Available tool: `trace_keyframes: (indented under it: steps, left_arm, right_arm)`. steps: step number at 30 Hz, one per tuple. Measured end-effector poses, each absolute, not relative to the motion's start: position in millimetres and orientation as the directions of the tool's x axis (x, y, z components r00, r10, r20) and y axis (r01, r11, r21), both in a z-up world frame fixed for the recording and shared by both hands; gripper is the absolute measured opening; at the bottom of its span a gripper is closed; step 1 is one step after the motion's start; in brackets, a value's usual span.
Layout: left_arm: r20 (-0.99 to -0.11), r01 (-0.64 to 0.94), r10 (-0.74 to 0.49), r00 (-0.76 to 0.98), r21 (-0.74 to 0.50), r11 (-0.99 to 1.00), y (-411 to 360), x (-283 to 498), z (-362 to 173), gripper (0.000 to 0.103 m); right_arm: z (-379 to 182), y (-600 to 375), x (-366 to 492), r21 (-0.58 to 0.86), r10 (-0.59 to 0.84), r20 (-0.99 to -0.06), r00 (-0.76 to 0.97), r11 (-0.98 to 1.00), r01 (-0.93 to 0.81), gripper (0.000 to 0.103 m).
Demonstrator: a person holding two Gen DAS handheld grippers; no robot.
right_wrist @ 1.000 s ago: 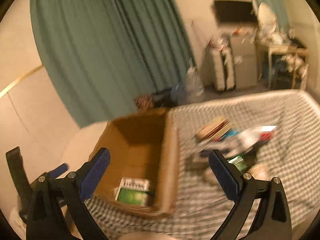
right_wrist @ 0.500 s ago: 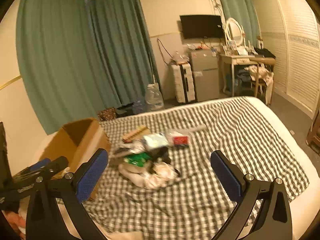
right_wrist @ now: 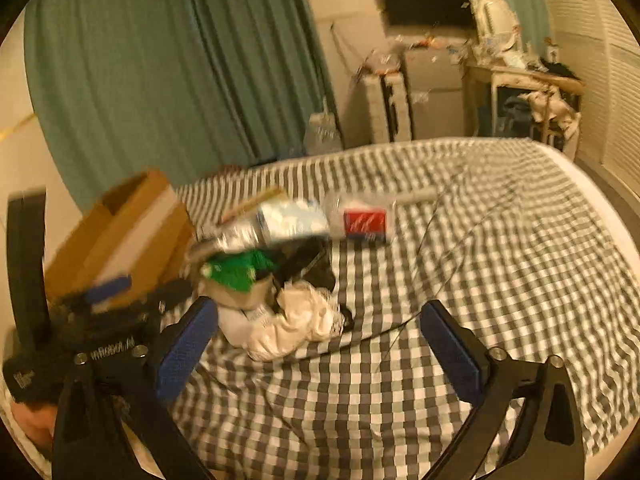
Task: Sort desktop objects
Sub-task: 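Move the right gripper back to the pile toward the white lace cloth, then grasp the white lace cloth with the right gripper while the left grasps the patterned tissue pack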
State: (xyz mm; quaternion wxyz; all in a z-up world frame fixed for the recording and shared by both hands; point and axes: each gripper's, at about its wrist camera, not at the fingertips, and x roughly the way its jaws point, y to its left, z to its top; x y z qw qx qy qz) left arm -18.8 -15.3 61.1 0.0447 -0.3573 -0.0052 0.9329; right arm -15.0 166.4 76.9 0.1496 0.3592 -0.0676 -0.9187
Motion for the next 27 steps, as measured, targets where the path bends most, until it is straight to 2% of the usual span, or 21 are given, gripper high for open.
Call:
trace_keyframes:
  steps: [4,10,17,23,27]
  left_arm:
    - [-0.634,-0.083,0.101,-0.767,-0.058,-0.995,-17,-41,58,0.103]
    - [-0.581,-0.101,0.115,-0.806,-0.057,-0.993,-21,-53,46,0.103]
    - [-0.616,-0.116,0.209,-0.759,-0.188,-0.975,-40,-71,30,0.103]
    - [-0.605,-0.115,0.187,-0.774,-0.157,-0.981,-48,-83,28,0.103]
    - [-0.623,-0.118,0.216,-0.752,-0.195,-0.974,-52,-89,26,0.103]
  right_arm:
    - [59,160,-33,0.227,-0.338,-0.686,-0.645,-0.941,0.252,0.081]
    - [38,148,-51,0.248,-0.36,-0.728,-0.584,-0.932,0.265,0.076]
    - [21,134,-65,0.239,-0.357,-0.761,-0.542,-0.931,0.277,0.069]
    - [11,126,-70,0.239,-0.357,-0.781,-0.513,-0.929,0.283,0.062]
    - [5,127,-71,0.247,-0.357,-0.791,-0.496,-0.929,0.274,0.053]
